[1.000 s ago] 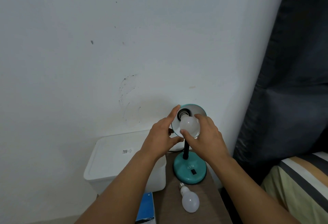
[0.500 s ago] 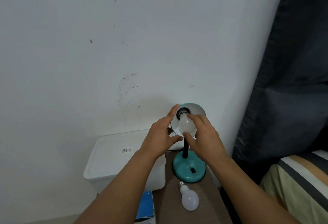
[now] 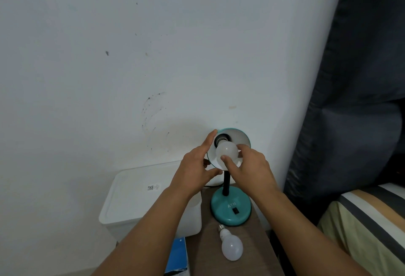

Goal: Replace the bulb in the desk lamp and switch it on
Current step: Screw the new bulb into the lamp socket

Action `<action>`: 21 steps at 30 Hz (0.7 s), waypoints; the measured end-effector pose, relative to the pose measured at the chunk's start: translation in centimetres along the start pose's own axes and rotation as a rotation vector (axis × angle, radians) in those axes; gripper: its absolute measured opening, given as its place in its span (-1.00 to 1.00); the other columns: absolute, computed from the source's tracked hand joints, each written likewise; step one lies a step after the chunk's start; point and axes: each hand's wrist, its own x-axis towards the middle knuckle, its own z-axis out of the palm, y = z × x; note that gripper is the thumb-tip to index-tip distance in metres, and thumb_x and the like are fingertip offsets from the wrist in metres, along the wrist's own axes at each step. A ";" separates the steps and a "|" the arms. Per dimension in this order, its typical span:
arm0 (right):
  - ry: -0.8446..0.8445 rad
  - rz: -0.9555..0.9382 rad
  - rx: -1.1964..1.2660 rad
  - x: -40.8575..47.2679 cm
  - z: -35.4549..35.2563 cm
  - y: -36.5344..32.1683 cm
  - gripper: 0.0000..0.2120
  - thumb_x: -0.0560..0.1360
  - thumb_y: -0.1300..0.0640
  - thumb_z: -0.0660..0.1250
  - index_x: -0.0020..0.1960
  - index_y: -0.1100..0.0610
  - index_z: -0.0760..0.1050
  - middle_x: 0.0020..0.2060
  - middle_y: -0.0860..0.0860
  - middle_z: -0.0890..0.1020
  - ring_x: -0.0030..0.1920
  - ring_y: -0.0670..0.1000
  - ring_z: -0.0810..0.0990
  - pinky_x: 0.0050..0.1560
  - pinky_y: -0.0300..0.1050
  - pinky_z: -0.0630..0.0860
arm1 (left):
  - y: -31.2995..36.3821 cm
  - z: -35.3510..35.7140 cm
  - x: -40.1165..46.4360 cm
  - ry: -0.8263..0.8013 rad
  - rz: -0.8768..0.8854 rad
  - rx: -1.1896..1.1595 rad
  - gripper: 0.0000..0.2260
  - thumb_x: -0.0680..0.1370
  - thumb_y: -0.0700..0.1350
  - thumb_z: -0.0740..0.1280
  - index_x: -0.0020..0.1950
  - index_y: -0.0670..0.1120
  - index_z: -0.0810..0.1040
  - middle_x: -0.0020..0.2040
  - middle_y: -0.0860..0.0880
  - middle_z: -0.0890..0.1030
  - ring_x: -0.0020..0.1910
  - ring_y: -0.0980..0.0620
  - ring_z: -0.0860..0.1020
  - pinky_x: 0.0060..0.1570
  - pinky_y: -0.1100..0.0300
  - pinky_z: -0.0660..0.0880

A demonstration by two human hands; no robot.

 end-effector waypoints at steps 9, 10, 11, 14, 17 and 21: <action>0.004 -0.112 0.014 -0.4 0.2 0.2 -0.46 0.47 -0.04 0.41 0.39 0.02 0.35 0.29 -0.02 0.50 0.11 0.04 0.57 0.07 -0.17 0.42 | 0.0 0.1 -0.1 0.006 0.000 0.004 -0.06 0.44 -0.09 0.56 0.50 0.48 0.01 0.19 0.07 0.61 0.02 0.06 0.60 0.11 0.21 0.58; 0.004 -0.062 0.023 -0.2 0.1 0.1 -0.48 0.49 -0.09 0.38 0.38 0.04 0.37 0.26 0.00 0.54 0.14 0.04 0.56 0.09 -0.15 0.43 | 0.0 0.1 -0.1 0.006 -0.003 0.003 -0.07 0.44 -0.09 0.56 0.51 0.47 0.02 0.20 0.07 0.61 0.02 0.07 0.61 0.11 0.22 0.57; -0.002 -0.008 0.027 -0.1 0.1 -0.1 -0.48 0.49 -0.15 0.34 0.36 0.06 0.40 0.22 0.02 0.58 0.16 0.04 0.56 0.09 -0.15 0.44 | 0.0 0.0 -0.1 0.008 -0.006 0.008 -0.07 0.44 -0.09 0.56 0.52 0.45 0.03 0.22 0.08 0.60 0.03 0.08 0.61 0.10 0.24 0.57; -0.009 0.038 -0.004 0.0 -0.1 -0.4 -0.42 0.48 -0.23 0.31 0.37 0.09 0.40 0.22 0.05 0.59 0.20 0.05 0.55 0.11 -0.12 0.45 | -0.1 0.1 -0.1 0.010 -0.009 0.019 -0.08 0.44 -0.08 0.56 0.52 0.43 0.03 0.24 0.09 0.59 0.04 0.11 0.61 0.10 0.27 0.57; -0.011 -0.019 0.022 -0.3 -0.3 -0.4 -0.34 0.44 -0.17 0.40 0.44 0.01 0.28 0.32 -0.02 0.48 0.26 0.04 0.49 0.16 -0.13 0.39 | -0.1 0.2 0.0 0.019 -0.008 0.023 -0.10 0.45 -0.05 0.55 0.51 0.45 0.02 0.20 0.10 0.60 0.02 0.10 0.60 0.10 0.28 0.57; -0.014 -0.106 0.000 -0.4 0.0 -0.2 -0.42 0.46 -0.03 0.43 0.42 -0.02 0.32 0.34 -0.04 0.48 0.19 0.02 0.53 0.16 -0.14 0.40 | -0.1 0.2 0.0 0.009 -0.009 0.008 -0.07 0.44 -0.07 0.56 0.50 0.49 0.01 0.18 0.09 0.61 0.01 0.09 0.62 0.11 0.25 0.58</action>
